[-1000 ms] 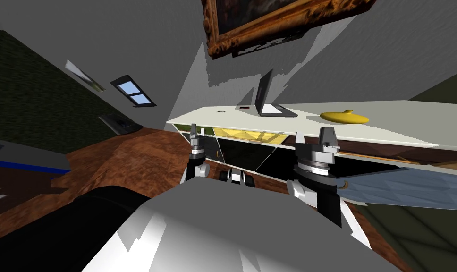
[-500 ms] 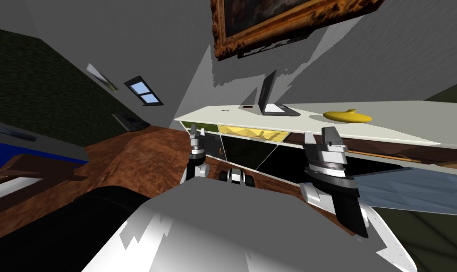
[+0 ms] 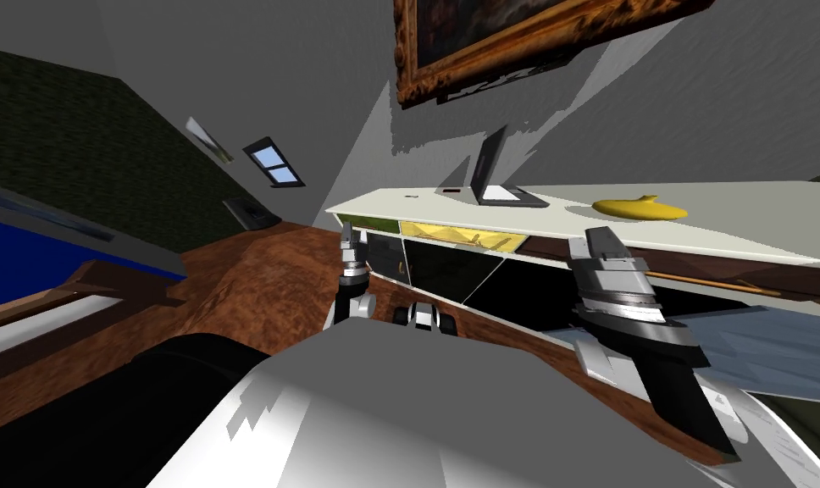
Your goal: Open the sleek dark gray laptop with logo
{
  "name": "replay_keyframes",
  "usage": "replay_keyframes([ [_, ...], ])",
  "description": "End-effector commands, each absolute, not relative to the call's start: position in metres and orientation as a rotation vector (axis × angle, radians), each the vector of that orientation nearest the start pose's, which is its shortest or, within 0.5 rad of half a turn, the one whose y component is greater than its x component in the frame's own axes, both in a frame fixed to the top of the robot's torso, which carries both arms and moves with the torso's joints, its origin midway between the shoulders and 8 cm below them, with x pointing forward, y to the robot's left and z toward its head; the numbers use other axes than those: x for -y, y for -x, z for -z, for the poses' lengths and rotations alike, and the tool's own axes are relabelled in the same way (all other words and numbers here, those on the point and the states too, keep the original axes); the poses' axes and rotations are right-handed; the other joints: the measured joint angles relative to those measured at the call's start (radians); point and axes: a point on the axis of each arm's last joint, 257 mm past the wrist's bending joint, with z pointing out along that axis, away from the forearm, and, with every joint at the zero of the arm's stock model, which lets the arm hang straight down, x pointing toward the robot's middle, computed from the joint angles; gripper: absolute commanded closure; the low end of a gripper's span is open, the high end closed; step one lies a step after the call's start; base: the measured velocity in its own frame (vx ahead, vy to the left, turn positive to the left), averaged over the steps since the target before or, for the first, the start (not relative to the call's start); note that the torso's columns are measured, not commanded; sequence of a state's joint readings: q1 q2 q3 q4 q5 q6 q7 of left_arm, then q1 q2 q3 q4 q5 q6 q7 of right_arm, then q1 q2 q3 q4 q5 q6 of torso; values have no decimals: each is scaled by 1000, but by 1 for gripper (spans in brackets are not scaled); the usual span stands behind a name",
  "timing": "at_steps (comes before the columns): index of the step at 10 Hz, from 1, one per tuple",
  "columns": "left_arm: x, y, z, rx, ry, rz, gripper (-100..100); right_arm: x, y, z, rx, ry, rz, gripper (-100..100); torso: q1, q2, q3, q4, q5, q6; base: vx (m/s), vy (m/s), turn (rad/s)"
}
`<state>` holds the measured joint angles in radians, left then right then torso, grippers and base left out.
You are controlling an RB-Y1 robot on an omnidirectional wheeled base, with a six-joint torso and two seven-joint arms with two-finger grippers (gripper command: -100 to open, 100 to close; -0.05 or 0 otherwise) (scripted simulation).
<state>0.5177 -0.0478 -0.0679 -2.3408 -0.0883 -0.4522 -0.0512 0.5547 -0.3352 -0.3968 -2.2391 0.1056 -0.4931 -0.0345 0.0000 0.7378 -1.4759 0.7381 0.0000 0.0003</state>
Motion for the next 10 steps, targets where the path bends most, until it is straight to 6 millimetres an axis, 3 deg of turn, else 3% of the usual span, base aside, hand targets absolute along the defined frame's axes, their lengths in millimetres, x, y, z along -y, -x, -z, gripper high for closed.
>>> replay_keyframes([
  [1,-254,-342,-37,-637,628,1256,0,391,-329,-33,-970,-311,-738,-100,1,-1,-1,0,0,0,-41,33,65],
  [5,-254,-342,-37,-637,628,1256,0,424,-330,-35,-1049,-262,-570,-100,0,0,0,0,0,0,-42,34,98],
  [7,-254,-342,-37,-637,628,1256,0,457,-331,-33,-1128,-228,-410,-100,0,0,0,0,0,-1,-40,45,157],
  [8,-254,-342,-37,-637,628,1256,0,461,-329,-38,-1122,-220,-394,-100,1,0,0,0,0,0,-26,53,86],
  [10,-254,-342,-37,-637,628,1256,0,498,-328,-39,-1195,-192,-228,-100,0,-1,-1,0,0,-1,-18,65,204],
])
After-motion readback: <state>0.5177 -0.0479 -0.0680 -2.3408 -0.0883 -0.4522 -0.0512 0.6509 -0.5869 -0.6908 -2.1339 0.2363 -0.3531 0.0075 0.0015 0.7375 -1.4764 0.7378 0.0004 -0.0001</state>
